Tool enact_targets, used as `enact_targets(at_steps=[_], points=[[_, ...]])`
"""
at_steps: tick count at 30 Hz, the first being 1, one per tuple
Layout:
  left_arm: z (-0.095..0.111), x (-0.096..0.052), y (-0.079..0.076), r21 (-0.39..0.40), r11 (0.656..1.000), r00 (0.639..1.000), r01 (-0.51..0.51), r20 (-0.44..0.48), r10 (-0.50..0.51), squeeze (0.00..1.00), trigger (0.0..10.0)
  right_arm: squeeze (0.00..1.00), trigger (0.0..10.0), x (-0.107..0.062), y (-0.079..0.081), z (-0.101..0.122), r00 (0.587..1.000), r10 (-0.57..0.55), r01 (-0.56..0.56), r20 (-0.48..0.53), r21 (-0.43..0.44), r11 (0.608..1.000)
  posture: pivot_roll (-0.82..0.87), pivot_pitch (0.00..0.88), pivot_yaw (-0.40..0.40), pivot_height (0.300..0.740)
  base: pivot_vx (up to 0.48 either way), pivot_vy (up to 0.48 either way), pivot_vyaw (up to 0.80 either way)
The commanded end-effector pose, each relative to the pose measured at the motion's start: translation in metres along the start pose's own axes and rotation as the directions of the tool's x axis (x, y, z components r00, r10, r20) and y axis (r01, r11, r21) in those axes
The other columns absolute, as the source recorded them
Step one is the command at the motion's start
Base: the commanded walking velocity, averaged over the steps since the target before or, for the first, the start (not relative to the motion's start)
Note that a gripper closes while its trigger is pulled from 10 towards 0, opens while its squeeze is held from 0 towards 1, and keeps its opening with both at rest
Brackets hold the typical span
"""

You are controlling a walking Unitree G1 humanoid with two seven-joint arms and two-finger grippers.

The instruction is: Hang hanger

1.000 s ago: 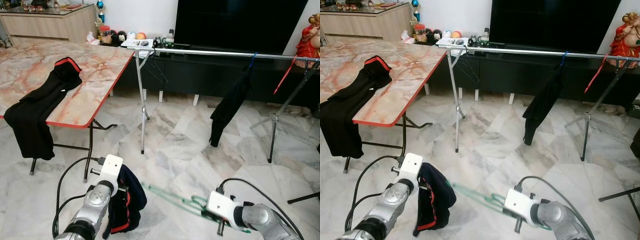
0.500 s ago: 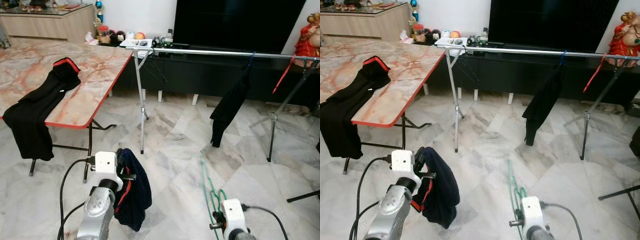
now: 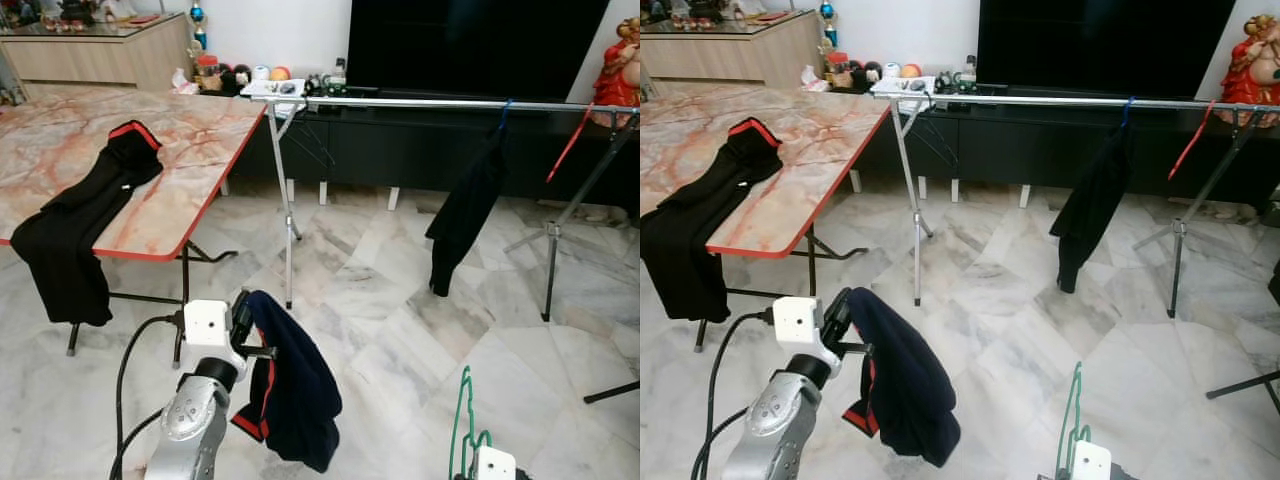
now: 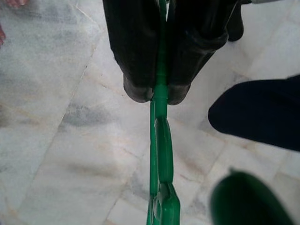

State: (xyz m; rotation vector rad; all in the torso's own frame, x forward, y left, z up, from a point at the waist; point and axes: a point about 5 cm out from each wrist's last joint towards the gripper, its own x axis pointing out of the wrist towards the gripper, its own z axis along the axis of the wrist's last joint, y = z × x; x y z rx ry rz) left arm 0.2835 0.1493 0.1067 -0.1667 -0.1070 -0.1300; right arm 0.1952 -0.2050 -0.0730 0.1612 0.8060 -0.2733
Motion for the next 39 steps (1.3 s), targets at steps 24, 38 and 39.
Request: enact_targets(at_steps=[24, 38, 39], points=[[0.011, -0.008, 0.006, -0.003, 1.000, 0.998, -0.024, -0.053, 0.024, 0.00, 10.0, 0.00, 10.0, -0.008, 0.002, -0.030, 0.995, 0.034, -0.052, -0.096, -0.193, 0.980, 0.13, 0.000, 0.054, 0.740, 0.000, 0.128, 0.00], [0.012, -0.008, 0.006, -0.001, 1.000, 0.998, -0.024, -0.062, 0.024, 0.00, 10.0, 0.00, 10.0, -0.007, 0.007, -0.028, 0.994, 0.051, -0.071, -0.095, -0.219, 0.973, 0.14, 0.000, 0.049, 0.740, 0.000, 0.373, 0.00], [0.013, -0.008, 0.006, -0.002, 1.000, 0.998, -0.024, -0.062, 0.024, 0.00, 10.0, 0.00, 10.0, -0.007, 0.007, -0.028, 0.994, 0.052, -0.073, -0.096, -0.222, 0.972, 0.14, 0.000, 0.048, 0.740, 0.000, 0.375, 0.00]])
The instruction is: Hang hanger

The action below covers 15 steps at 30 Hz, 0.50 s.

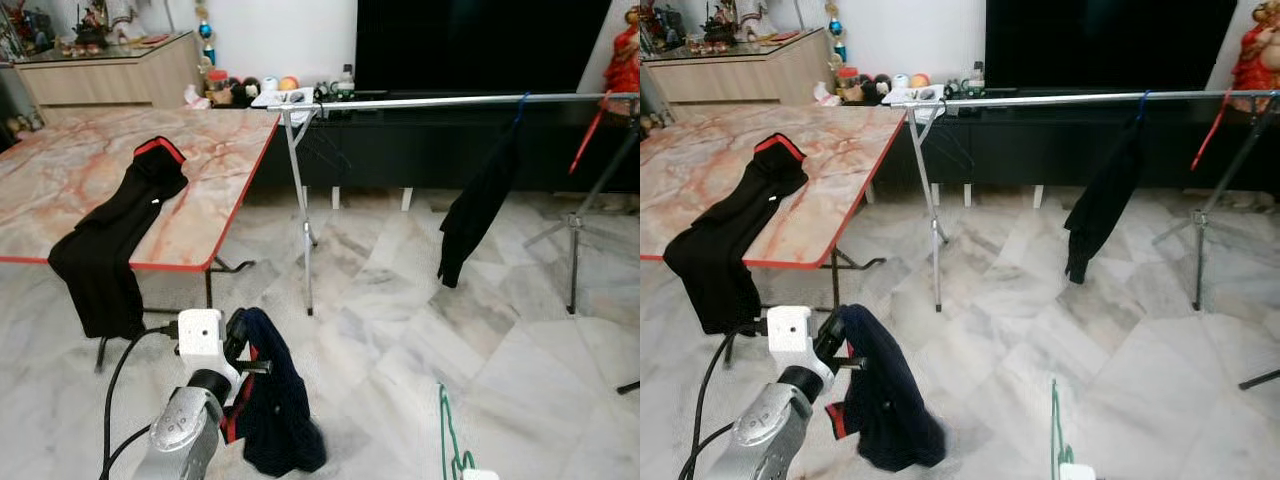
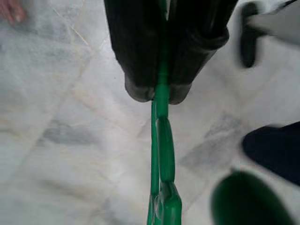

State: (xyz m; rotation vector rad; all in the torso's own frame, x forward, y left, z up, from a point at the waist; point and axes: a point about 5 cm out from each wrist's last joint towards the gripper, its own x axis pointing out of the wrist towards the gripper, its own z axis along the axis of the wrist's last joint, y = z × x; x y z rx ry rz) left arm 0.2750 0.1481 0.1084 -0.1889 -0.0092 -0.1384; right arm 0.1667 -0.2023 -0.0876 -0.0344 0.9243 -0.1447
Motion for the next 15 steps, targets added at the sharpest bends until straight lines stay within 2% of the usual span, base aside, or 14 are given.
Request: enact_targets(at_steps=[1, 15], points=[[0.0107, -0.0010, 0.0085, 0.025, 0.999, 0.999, -0.026, 0.035, 0.025, 0.00, 10.0, 0.00, 10.0, 0.0014, 0.0130, 0.0053, 0.999, 0.036, -0.036, 0.011, 0.003, 0.999, 0.14, 0.000, 0.048, 0.740, 0.000, 0.371, 0.00], [0.0119, -0.0015, 0.0103, 0.025, 0.999, 0.999, -0.039, 0.037, 0.038, 0.00, 10.0, 0.00, 10.0, 0.0002, 0.0101, -0.0010, 0.999, 0.041, -0.041, -0.016, -0.015, 0.999, 0.15, 0.000, 0.039, 0.740, 0.000, 0.374, 0.00]])
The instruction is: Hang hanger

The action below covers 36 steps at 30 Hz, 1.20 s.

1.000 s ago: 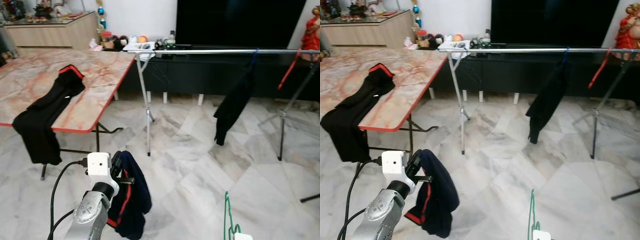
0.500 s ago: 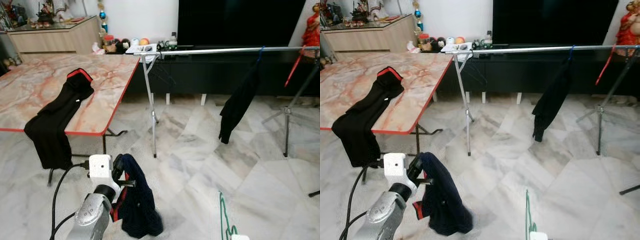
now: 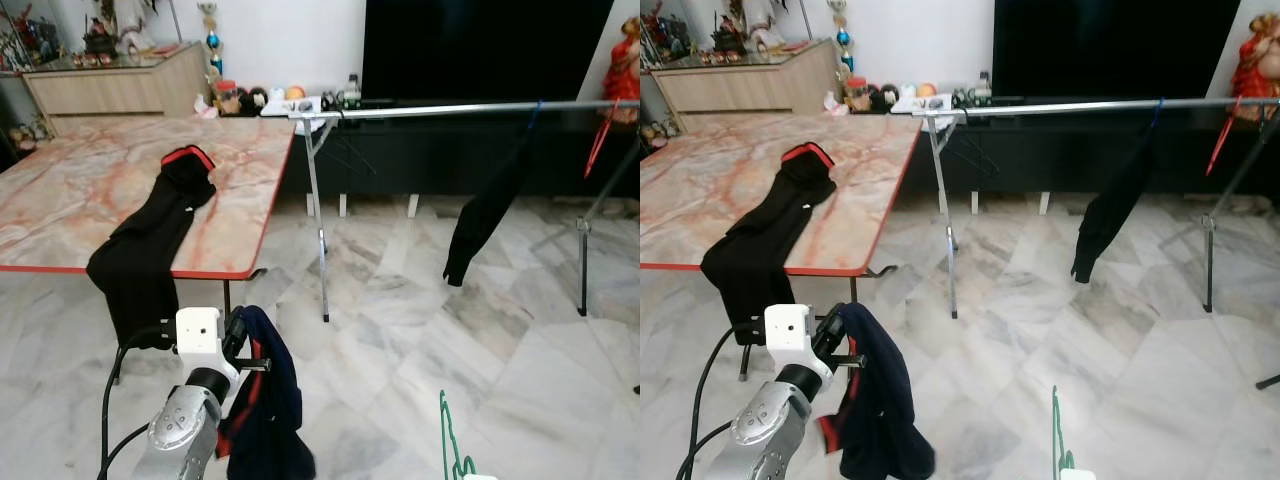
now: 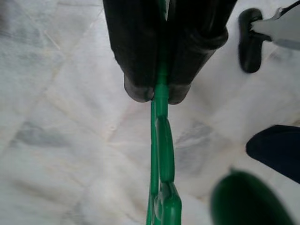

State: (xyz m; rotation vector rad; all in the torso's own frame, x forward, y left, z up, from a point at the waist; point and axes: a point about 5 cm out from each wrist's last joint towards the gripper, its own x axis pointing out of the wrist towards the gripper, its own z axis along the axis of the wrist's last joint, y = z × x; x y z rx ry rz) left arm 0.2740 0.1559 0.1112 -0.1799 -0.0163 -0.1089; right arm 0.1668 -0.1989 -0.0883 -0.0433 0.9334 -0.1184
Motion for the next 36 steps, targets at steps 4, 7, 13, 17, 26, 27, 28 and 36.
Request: enact_targets(at_steps=[4, 7, 13, 17, 26, 27, 28, 36], points=[[0.0079, 0.0002, 0.0041, 0.015, 1.000, 1.000, -0.012, 0.027, 0.012, 0.00, 10.0, 0.00, 10.0, 0.0002, 0.0062, -0.0013, 1.000, 0.023, -0.023, -0.015, 0.000, 1.000, 0.15, 0.000, 0.038, 0.740, 0.000, 0.375, 0.00], [0.0081, -0.0001, 0.0043, 0.015, 1.000, 1.000, -0.013, 0.027, 0.012, 0.00, 10.0, 0.00, 10.0, 0.0001, 0.0059, -0.0018, 1.000, 0.023, -0.023, -0.019, -0.001, 1.000, 0.15, 0.000, 0.038, 0.740, 0.000, 0.372, 0.00], [0.0087, -0.0003, 0.0054, 0.017, 1.000, 1.000, -0.015, 0.026, 0.015, 0.00, 10.0, 0.00, 10.0, 0.0000, 0.0051, -0.0031, 0.999, 0.022, -0.022, -0.028, 0.000, 1.000, 0.15, 0.000, 0.039, 0.740, 0.000, 0.374, 0.00], [0.0089, -0.0002, 0.0057, 0.017, 1.000, 1.000, -0.015, 0.026, 0.015, 0.00, 10.0, 0.00, 10.0, -0.0002, 0.0032, -0.0039, 0.999, 0.019, -0.019, -0.032, 0.001, 1.000, 0.15, 0.000, 0.040, 0.740, 0.000, 0.375, 0.00], [0.0091, -0.0006, 0.0058, 0.018, 1.000, 0.999, -0.018, 0.026, 0.018, 0.00, 10.0, 0.00, 10.0, -0.0004, -0.0018, -0.0047, 0.999, 0.014, -0.014, -0.038, 0.000, 1.000, 0.15, 0.000, 0.038, 0.740, 0.000, 0.372, 0.00], [0.0091, -0.0006, 0.0059, 0.018, 1.000, 1.000, -0.018, 0.026, 0.018, 0.00, 10.0, 0.00, 10.0, -0.0004, -0.0019, -0.0046, 0.999, 0.014, -0.014, -0.038, -0.001, 1.000, 0.15, 0.000, 0.038, 0.740, 0.000, 0.375, 0.00], [0.0091, -0.0008, 0.0061, 0.019, 1.000, 1.000, -0.018, 0.026, 0.018, 0.00, 10.0, 0.00, 10.0, -0.0003, -0.0021, -0.0045, 0.999, 0.014, -0.014, -0.038, -0.002, 1.000, 0.15, 0.000, 0.037, 0.740, 0.000, 0.375, 0.00], [0.0101, -0.0016, 0.0060, 0.025, 1.000, 0.999, -0.019, 0.037, 0.018, 0.00, 10.0, 0.00, 10.0, -0.0001, -0.0024, -0.0035, 0.999, 0.016, -0.016, -0.037, -0.005, 1.000, 0.15, 0.000, 0.034, 0.740, 0.000, 0.185, 0.00]])
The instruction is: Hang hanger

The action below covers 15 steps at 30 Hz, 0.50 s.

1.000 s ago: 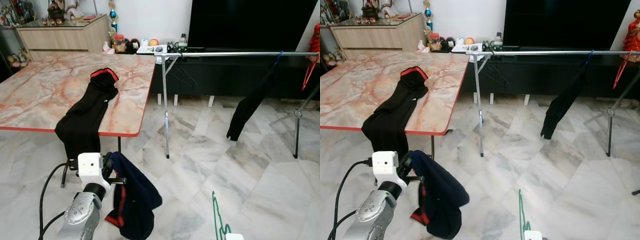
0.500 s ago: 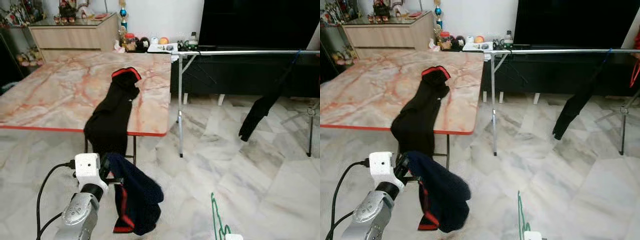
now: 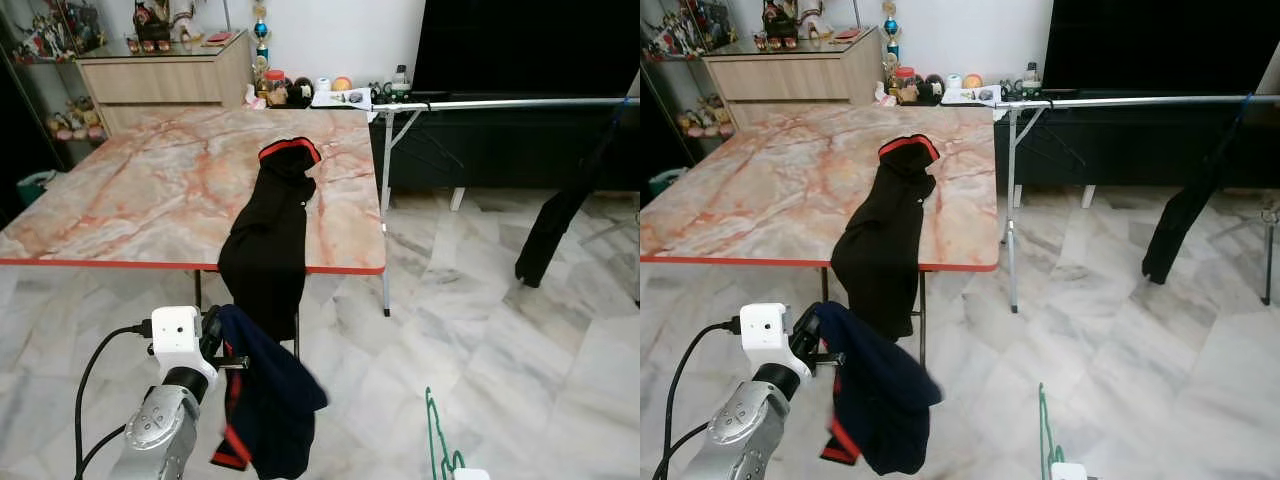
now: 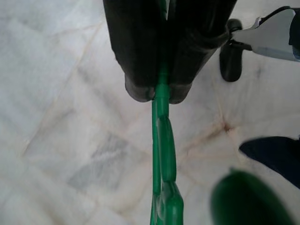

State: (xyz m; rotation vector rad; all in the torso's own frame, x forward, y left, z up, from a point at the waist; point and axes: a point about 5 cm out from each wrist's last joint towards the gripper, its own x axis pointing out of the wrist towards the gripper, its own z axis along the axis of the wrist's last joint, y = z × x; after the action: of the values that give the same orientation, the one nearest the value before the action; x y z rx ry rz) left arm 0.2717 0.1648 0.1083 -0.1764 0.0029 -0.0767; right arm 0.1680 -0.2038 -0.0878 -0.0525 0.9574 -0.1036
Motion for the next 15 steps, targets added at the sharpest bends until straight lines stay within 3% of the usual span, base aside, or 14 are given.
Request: enact_targets(at_steps=[1, 8, 15], points=[[0.012, 0.001, -0.003, 0.025, 1.000, 0.998, 0.015, 0.056, -0.017, 0.00, 10.0, 0.00, 10.0, -0.001, 0.003, -0.005, 1.000, 0.007, -0.007, -0.014, 0.010, 1.000, 0.15, 0.000, 0.034, 0.740, 0.000, 0.000, 0.00], [0.017, 0.000, -0.002, -0.001, 1.000, 0.996, 0.005, 0.094, -0.005, 0.00, 10.0, 0.00, 10.0, -0.001, 0.004, -0.005, 1.000, 0.008, -0.008, -0.015, 0.010, 1.000, 0.15, 0.000, 0.034, 0.740, 0.000, 0.000, 0.00], [0.021, -0.001, 0.013, 0.064, 0.998, 0.995, 0.019, 0.099, -0.025, 0.00, 10.0, 0.00, 10.0, 0.000, 0.008, -0.004, 1.000, 0.013, -0.012, -0.013, 0.008, 1.000, 0.16, 0.000, 0.033, 0.740, 0.000, 0.000, 0.00]])
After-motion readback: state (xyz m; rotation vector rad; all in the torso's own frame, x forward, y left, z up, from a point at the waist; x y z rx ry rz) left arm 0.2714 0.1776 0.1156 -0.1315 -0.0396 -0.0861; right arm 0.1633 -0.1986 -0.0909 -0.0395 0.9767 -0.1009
